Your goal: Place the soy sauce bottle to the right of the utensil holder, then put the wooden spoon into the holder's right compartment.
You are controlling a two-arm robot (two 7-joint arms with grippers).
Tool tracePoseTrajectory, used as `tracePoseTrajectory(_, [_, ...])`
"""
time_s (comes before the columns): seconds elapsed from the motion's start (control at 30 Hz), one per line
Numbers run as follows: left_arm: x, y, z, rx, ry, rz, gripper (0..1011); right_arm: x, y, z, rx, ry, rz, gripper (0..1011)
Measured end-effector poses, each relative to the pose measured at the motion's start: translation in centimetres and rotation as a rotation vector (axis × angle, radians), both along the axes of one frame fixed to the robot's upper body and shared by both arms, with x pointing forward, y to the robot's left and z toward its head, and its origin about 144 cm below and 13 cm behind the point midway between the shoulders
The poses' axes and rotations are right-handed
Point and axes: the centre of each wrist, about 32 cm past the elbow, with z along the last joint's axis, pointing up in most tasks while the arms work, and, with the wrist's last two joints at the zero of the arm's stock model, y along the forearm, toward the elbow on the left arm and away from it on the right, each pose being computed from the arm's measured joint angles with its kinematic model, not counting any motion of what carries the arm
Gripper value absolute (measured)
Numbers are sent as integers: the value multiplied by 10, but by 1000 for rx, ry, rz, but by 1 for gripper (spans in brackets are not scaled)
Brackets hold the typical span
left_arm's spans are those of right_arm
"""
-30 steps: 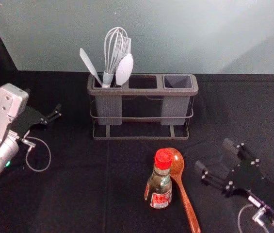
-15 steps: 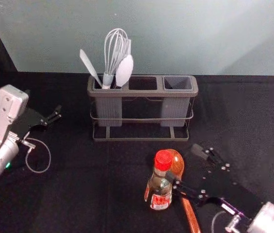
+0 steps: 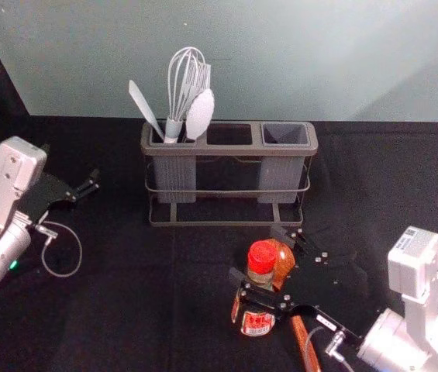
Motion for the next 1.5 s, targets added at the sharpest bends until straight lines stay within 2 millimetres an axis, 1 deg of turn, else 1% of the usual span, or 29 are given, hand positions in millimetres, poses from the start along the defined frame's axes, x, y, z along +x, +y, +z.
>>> tracePoseTrajectory(0.1, [0,0,0,0,0,0,1011,1,2,-1,7,5,2,989])
tracePoseTrajectory(0.17, [0,0,0,0,0,0,1011,1,2,-2,14,10,-3,947])
tracePoseTrajectory(0.2, [0,0,0,0,0,0,1011,1,2,-3,16,11,-4,947])
tracePoseTrajectory(0.27, [0,0,0,0,0,0,1011,0,2,-3,22,17,-8,867])
tracePoseTrajectory(0.4, [0,0,0,0,0,0,1011,-1,2,-4,28,23,-9,786])
tracePoseTrajectory(0.5, [0,0,0,0,0,0,1011,-1,2,-4,30,24,-9,666])
tracePoseTrajectory(0.57, [0,0,0,0,0,0,1011,-1,1,-4,31,26,-10,628])
tracePoseTrajectory(0.63, [0,0,0,0,0,0,1011,-2,1,-4,30,25,-10,548])
tracePoseTrajectory(0.67, [0,0,0,0,0,0,1011,-2,0,-4,30,25,-11,536])
tracePoseTrajectory(0.7, [0,0,0,0,0,0,1011,-2,0,-3,31,23,-12,486])
tracePoseTrajectory(0.8, [0,0,0,0,0,0,1011,-3,0,-1,35,20,-11,397])
tracePoseTrajectory(0.87, [0,0,0,0,0,0,1011,-4,-1,1,37,17,-10,383])
tracePoseTrajectory(1.23, [0,0,0,0,0,0,1011,-7,-6,17,52,-19,-5,382])
tracePoseTrajectory(1.5, [0,0,0,0,0,0,1011,-3,-20,26,50,-44,-50,383])
